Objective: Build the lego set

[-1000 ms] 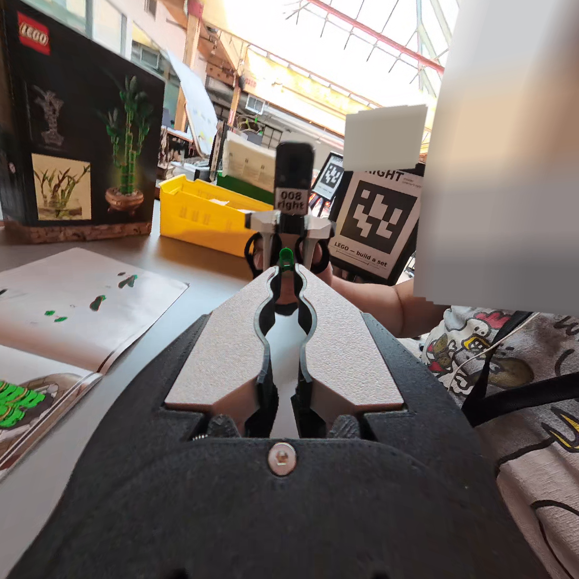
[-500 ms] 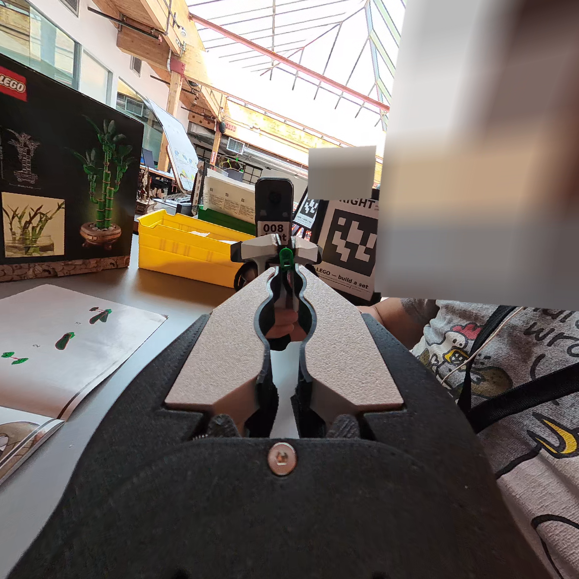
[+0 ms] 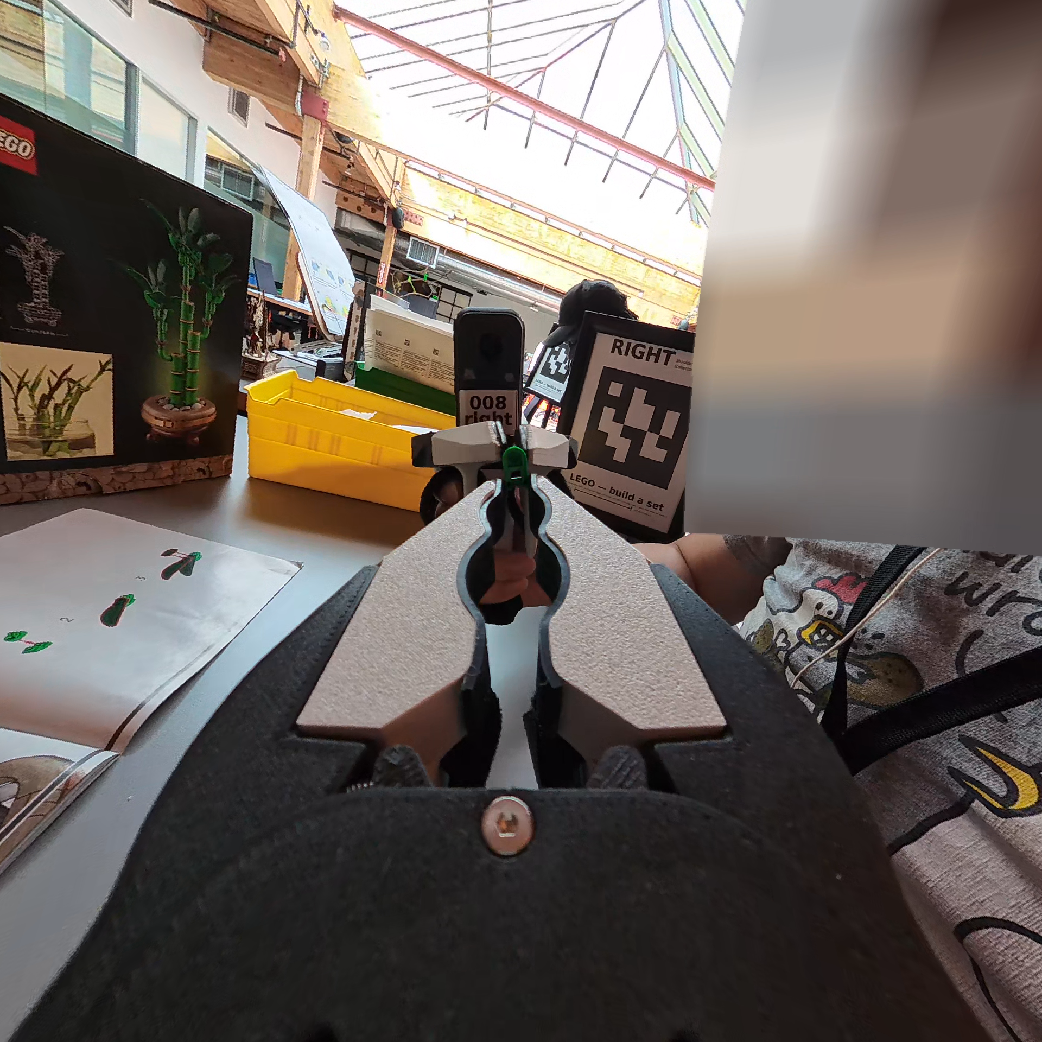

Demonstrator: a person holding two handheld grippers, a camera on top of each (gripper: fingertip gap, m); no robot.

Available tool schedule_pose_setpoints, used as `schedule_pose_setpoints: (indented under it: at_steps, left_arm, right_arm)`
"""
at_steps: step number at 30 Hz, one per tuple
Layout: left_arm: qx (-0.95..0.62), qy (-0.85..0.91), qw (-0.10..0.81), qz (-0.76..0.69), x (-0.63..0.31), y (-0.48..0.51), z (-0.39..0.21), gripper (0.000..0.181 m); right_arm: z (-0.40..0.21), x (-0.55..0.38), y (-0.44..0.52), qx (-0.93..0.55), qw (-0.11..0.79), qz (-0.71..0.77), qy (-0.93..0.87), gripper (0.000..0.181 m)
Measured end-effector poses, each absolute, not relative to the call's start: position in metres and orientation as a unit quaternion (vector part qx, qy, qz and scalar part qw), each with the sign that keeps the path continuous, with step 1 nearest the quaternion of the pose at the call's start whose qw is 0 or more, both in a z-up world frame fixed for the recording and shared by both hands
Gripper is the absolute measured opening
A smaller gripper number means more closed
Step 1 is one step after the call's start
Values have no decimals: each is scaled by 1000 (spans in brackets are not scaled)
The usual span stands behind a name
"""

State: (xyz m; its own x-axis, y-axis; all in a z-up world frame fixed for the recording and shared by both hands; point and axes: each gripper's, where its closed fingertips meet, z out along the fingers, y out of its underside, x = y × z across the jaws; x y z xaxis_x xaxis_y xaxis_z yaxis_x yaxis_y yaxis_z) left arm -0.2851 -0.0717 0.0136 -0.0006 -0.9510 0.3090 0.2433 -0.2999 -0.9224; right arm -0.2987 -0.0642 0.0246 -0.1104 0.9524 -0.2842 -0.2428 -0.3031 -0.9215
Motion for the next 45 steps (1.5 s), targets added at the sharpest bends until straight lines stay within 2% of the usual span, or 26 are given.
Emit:
schedule_pose_setpoints:
  at_steps: [31, 33, 35, 37, 40, 45]
  left_arm:
    - [-535, 341, 469, -615, -285, -67, 6, 5]
    - [-546, 344, 465, -606, -286, -64, 1, 14]
    - [-577, 365, 461, -567, -290, -55, -12, 36]
    - [-619, 404, 460, -492, -304, -44, -33, 41]
    - [-699, 464, 411, -356, -333, -29, -87, 50]
    - [-728, 527, 338, -279, -346, -35, -138, 40]
  right_arm:
    - [16, -300, -59, -501, 478, 609, -386, 2]
    - [18, -297, -58, -500, 483, 611, -380, 2]
    - [20, -293, -54, -502, 490, 604, -378, 2]
    - [20, -287, -47, -511, 508, 579, -381, 2]
    - [7, -283, -36, -546, 529, 503, -411, 3]
    - [-19, -287, -30, -580, 529, 399, -474, 3]
